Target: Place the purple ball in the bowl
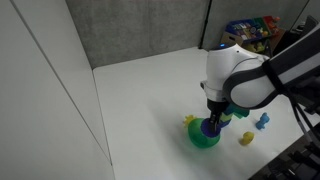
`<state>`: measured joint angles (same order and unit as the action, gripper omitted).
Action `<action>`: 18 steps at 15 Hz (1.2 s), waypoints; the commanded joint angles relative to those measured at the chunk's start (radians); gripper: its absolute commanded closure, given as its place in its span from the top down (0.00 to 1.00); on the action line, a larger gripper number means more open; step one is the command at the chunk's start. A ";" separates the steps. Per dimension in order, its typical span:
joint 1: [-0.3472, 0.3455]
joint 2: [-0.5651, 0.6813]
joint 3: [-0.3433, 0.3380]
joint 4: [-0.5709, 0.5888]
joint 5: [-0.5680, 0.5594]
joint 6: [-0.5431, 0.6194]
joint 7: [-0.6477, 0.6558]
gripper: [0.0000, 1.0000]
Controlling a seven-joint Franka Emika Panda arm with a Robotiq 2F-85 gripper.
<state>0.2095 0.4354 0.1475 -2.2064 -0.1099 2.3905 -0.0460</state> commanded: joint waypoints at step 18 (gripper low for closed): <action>-0.040 0.021 -0.064 0.139 0.040 -0.177 0.113 1.00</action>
<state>0.1948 0.5040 0.0873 -2.0829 -0.1079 2.2894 0.0407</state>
